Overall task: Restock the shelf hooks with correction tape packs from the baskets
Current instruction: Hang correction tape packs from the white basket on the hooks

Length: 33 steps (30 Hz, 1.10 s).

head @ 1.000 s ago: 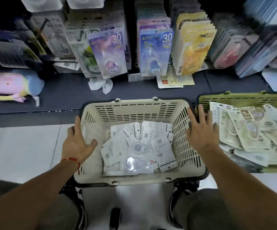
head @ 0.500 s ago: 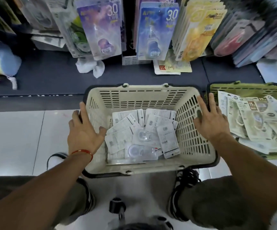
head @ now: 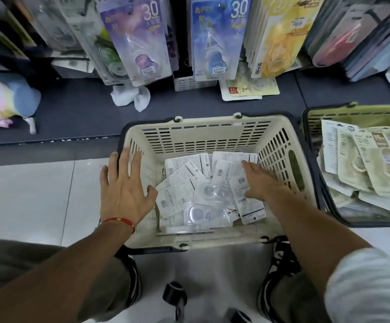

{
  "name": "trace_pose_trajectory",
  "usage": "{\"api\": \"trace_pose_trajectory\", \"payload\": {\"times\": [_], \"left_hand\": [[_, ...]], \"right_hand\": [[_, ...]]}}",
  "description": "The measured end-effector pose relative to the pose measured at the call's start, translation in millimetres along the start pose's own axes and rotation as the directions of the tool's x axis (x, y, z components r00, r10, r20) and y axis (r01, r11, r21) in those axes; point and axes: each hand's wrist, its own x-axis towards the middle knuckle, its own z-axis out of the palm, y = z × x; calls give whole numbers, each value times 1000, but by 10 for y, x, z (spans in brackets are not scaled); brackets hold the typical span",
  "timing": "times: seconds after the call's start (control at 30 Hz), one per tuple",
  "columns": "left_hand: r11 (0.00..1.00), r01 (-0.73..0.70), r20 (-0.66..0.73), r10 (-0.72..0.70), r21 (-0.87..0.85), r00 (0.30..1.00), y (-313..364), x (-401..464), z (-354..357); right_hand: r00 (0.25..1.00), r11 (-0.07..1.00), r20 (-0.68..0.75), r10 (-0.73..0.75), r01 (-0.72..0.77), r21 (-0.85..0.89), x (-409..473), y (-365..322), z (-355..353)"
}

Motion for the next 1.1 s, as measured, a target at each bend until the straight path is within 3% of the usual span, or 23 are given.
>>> {"api": "trace_pose_trajectory", "payload": {"times": [0.1,0.2,0.33,0.47,0.53,0.63,0.73,0.9,1.0,1.03,1.07,1.1], "left_hand": [[1000,4,12,-4,-24,1000,10,8,-9],[999,9,10,-9,-44,1000,5,9,-9],[1000,6,19,-6,-26,1000,15,22,-19],[998,-43,10,43,47,999,40,2,-51],[978,-197,-5,198,68,980,139,-20,-84],[859,-511,12,511,-28,859,432,-50,-148],[778,-616,22,623,-124,782,636,-41,-203],[734,-498,-73,528,-461,846,700,-27,-279],[788,-290,42,370,-543,928,673,-56,-237],[781,-180,110,303,-597,947,631,-73,-217],[742,-58,172,229,-668,958,572,-93,-189],[676,67,228,151,-734,962,504,-119,-155]], "right_hand": [[997,998,-54,54,-53,17,87,28,61],[995,961,48,86,-96,260,135,39,102],[993,793,98,64,-110,599,112,35,53],[999,636,-22,28,-1,772,46,-39,-274],[998,554,-37,-52,59,830,-68,-116,-496],[979,433,7,-203,83,898,-300,-290,-743],[964,308,66,-258,18,951,-530,-442,-881],[889,157,263,-375,-218,963,-755,-487,-840],[868,91,327,-373,-316,944,-729,-481,-702],[891,111,346,-294,-328,938,-694,-468,-632],[926,202,340,-163,-306,930,-638,-440,-533],[954,381,300,-8,-274,883,-577,-407,-425]]}}
